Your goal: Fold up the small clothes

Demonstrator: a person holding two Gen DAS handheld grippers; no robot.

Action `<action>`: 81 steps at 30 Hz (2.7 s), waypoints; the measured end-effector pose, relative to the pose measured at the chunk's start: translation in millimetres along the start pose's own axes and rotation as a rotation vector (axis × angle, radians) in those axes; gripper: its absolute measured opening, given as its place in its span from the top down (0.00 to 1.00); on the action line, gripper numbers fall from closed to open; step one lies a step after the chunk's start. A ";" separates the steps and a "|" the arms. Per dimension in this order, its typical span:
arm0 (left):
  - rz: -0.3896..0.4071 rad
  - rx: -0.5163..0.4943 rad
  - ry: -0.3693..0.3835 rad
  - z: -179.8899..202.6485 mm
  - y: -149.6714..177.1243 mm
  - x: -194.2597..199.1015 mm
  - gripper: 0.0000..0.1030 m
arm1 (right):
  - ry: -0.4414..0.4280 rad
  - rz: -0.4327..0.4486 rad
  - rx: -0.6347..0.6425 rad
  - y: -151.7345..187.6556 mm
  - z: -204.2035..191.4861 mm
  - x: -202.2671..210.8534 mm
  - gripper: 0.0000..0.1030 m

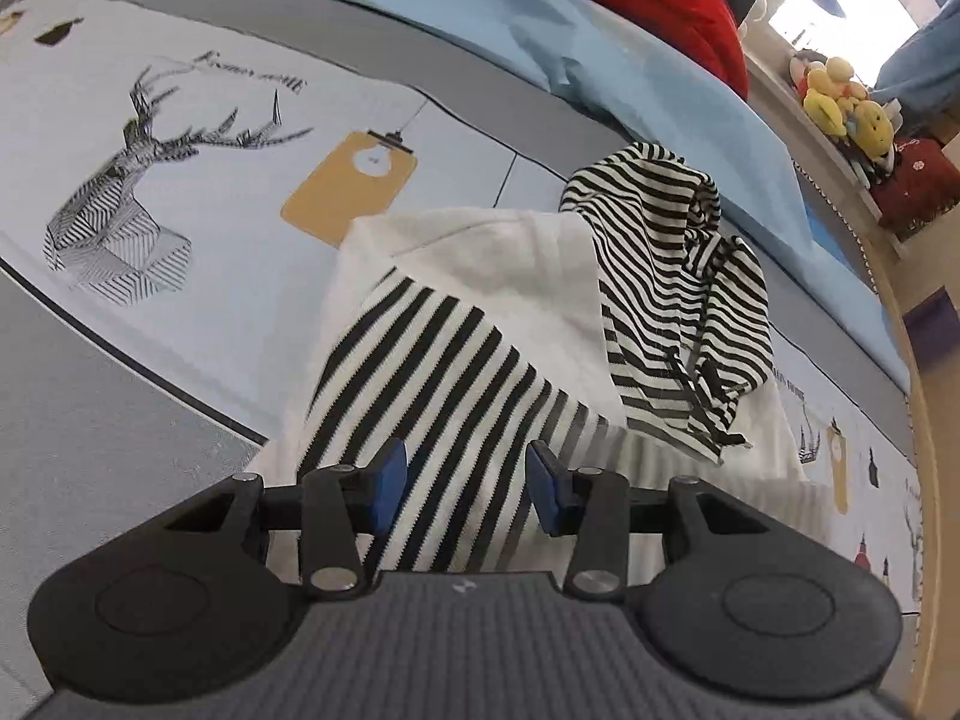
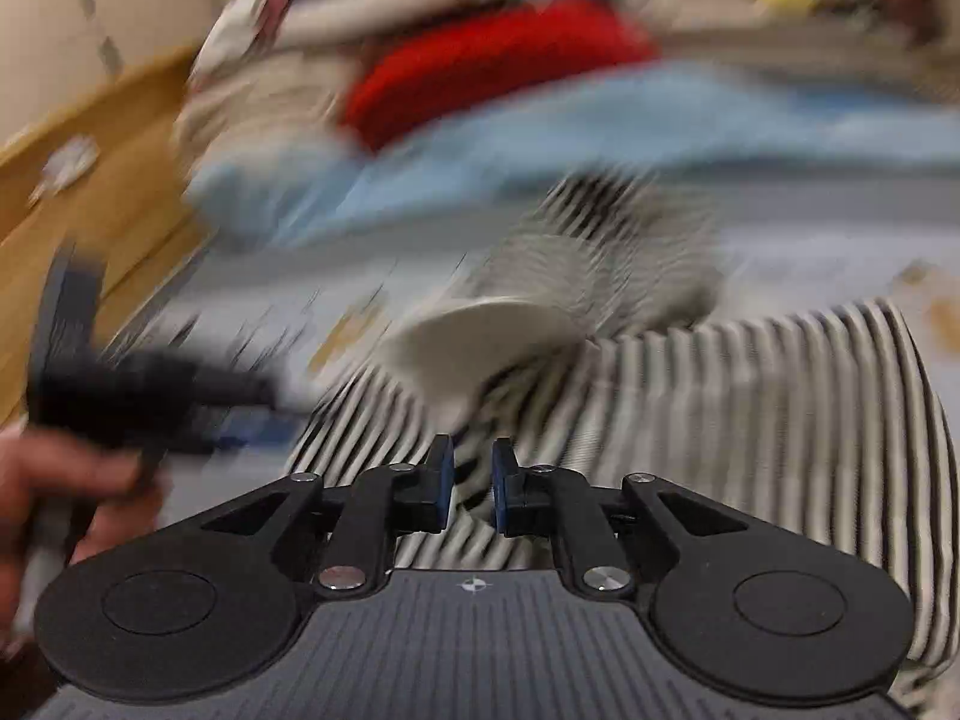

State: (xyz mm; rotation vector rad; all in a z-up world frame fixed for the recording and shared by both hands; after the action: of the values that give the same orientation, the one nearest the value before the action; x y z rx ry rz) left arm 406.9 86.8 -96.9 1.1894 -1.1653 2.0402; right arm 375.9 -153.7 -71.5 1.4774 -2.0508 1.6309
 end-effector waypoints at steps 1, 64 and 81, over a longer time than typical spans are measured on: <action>-0.010 0.006 0.009 0.3 0.7 -1.9 0.53 | -0.018 -0.047 -0.020 7.2 -2.8 -6.9 0.84; -0.108 0.087 -0.022 -25.6 6.5 -37.8 0.75 | 0.431 0.078 -0.695 23.1 190.7 41.5 0.83; -0.061 -0.015 -0.043 -10.1 6.9 -30.6 0.95 | 0.426 0.062 -0.705 26.3 190.6 36.6 0.81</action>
State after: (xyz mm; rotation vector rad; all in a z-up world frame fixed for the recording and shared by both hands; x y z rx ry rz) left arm 412.4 92.0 -129.0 1.2514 -1.1482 1.9667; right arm 421.5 -329.9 -143.8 0.7586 -2.0928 0.9468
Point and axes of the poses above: each gripper's, at about its wrist camera, not at the fingertips, and x roughly against the way its jaws point, z to its right, y to its underside, the point moved 8 cm from there along -x, roughly the way its jaws point, and after that the axes turned 6 degrees about -y, right-handed, at the moved point
